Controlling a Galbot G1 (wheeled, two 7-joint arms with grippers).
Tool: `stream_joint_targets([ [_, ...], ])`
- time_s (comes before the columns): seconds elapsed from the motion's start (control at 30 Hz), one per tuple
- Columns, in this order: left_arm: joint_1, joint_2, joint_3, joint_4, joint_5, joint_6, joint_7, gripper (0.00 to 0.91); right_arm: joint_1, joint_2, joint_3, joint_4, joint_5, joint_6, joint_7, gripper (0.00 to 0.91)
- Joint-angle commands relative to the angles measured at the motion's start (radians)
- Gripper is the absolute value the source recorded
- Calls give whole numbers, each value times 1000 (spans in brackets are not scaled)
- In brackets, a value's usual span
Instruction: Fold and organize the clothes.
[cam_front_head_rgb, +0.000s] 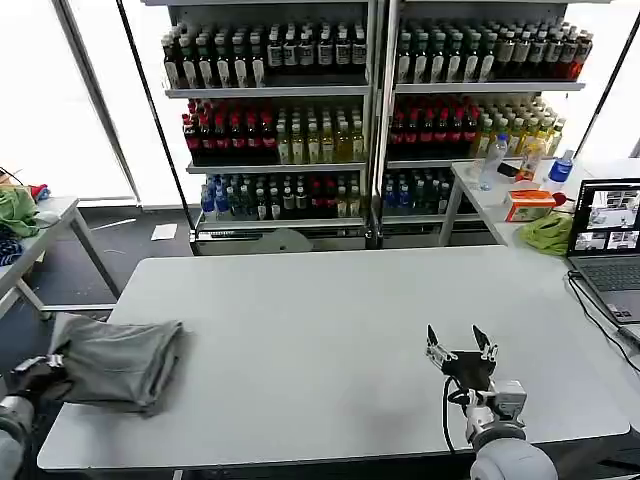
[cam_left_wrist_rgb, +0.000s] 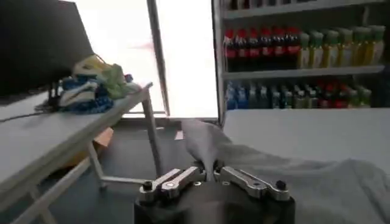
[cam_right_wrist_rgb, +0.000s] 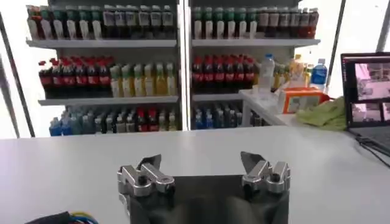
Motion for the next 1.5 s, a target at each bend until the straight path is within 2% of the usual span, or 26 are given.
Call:
stream_joint_targets([
  [0.03, 21, 111, -176, 9, -8, -3, 4, 0, 6, 0, -11, 0, 1, 0, 0, 907],
  [0.27, 29, 48, -98, -64, 19, -6, 5, 0, -6, -1, 2, 1, 1, 2, 0, 907],
  [0.4, 49, -18, -19, -238, 51, 10, -19, 0, -12, 6, 5, 1, -3, 2, 2, 907],
  [0.47, 46, -39, 47, -319, 67, 37, -42, 0, -13, 8, 8, 1, -6, 1, 2, 907],
  [0.53, 29, -55, 174, -429, 117, 65, -84, 0, -14, 12, 15, 4, -8, -1, 4, 907],
  [0.57, 29, -55, 174, -429, 117, 65, -84, 0, -14, 12, 15, 4, -8, -1, 4, 907],
  [0.6, -3, -68, 300, -491, 164, 89, -119, 0, -17, 16, 23, 8, -13, -4, 5, 907],
  [0.67, -32, -78, 348, -517, 181, 103, -142, 0, -22, 20, 28, 12, -15, -6, 5, 907],
  [0.7, -61, -89, 453, -535, 228, 117, -164, 0, -29, 25, 33, 13, -21, -7, 5, 907],
  [0.87, -104, -115, 673, -495, 315, 120, -181, 0, -54, 39, 27, 18, -49, -8, 4, 907],
  [0.97, -176, -157, 766, -431, 345, 125, -190, 0, -54, 48, 17, 10, -69, -12, 3, 907],
  [1.0, -225, -191, 803, -403, 344, 136, -200, 0, -56, 53, 12, 7, -77, -13, 2, 907],
  [1.13, -302, -230, 859, -329, 346, 138, -201, 0, -66, 68, -11, 3, -103, -17, 2, 907],
  [1.5, -357, -297, 915, -236, 336, 133, -196, 0, -48, 86, -57, -22, -141, -23, 1, 907],
])
